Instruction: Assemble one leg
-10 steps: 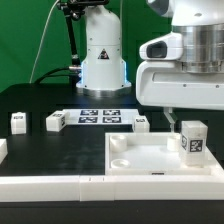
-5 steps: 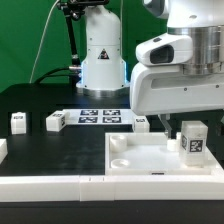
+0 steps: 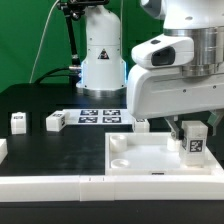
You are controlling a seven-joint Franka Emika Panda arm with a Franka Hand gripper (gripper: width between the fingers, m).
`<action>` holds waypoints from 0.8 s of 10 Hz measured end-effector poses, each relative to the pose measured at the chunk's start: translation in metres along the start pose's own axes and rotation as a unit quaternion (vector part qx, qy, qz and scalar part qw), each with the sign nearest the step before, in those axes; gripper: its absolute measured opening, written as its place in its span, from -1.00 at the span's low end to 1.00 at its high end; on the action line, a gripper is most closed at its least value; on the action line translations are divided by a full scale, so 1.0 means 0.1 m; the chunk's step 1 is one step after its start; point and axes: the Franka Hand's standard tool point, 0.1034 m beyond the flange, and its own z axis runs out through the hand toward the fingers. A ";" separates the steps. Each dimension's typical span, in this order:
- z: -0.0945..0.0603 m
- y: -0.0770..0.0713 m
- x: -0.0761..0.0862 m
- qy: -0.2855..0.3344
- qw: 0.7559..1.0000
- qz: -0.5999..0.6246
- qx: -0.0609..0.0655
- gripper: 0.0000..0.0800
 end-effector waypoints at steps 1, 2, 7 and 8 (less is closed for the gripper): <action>0.00 0.01 0.00 0.000 1.000 0.001 0.000 -0.23; 0.00 0.01 0.00 0.000 1.000 0.001 0.000 -0.27; 0.00 0.01 0.00 0.001 0.997 0.079 0.002 -0.27; 0.01 0.01 -0.03 0.003 0.989 0.151 0.002 -0.27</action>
Offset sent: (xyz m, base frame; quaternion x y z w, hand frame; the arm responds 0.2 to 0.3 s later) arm 0.0000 0.0000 0.0000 0.0000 0.0000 0.0000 1.0000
